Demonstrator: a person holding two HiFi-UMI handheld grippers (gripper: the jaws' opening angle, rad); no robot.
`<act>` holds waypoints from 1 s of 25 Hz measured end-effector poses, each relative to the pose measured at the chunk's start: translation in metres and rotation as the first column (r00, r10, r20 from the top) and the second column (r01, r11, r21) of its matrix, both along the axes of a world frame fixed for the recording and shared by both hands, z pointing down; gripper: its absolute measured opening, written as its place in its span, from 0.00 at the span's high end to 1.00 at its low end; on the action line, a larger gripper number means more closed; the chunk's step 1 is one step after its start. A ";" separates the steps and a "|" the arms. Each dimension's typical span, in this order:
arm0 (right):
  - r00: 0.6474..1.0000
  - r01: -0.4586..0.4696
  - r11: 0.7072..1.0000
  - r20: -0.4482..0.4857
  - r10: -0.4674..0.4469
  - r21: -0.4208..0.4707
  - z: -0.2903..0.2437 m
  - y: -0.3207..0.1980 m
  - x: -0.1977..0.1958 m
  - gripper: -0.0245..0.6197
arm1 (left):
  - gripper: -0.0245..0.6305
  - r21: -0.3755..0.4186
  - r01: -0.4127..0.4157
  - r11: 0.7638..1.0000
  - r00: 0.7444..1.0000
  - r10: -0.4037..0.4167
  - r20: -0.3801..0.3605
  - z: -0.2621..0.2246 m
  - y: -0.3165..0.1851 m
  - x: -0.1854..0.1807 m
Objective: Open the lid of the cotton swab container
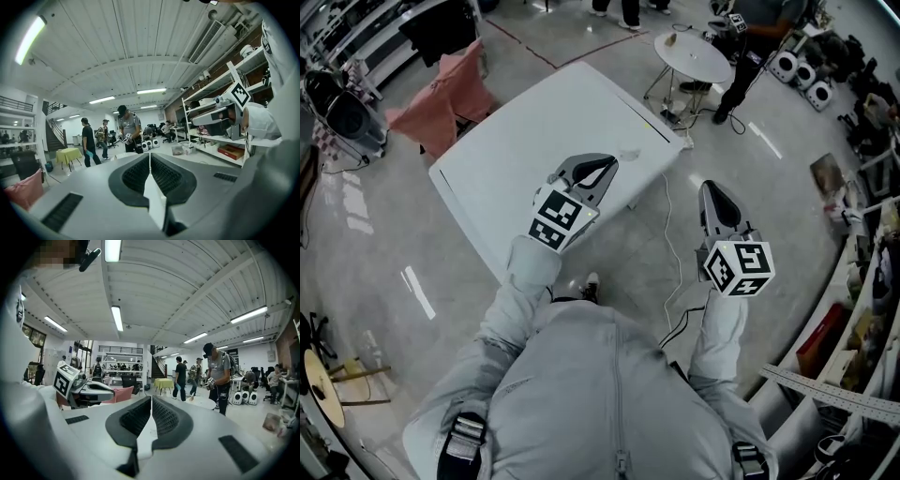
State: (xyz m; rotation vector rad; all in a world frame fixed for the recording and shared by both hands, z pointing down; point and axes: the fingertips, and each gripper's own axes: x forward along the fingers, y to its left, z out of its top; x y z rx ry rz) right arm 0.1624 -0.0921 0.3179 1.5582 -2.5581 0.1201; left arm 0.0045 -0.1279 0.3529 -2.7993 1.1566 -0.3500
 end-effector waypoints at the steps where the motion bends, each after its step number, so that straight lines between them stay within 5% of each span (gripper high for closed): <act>1: 1.000 -0.007 1.000 -0.002 0.007 0.000 0.000 -0.007 -0.002 0.90 | 0.92 -0.001 -0.008 1.000 1.000 0.008 0.001 0.001 -0.008 -0.001; 25: 0.999 -0.046 0.994 -0.027 0.044 -0.102 0.052 -0.100 -0.001 0.90 | 0.92 -0.197 -0.079 0.977 0.995 0.090 0.048 0.100 -0.124 0.005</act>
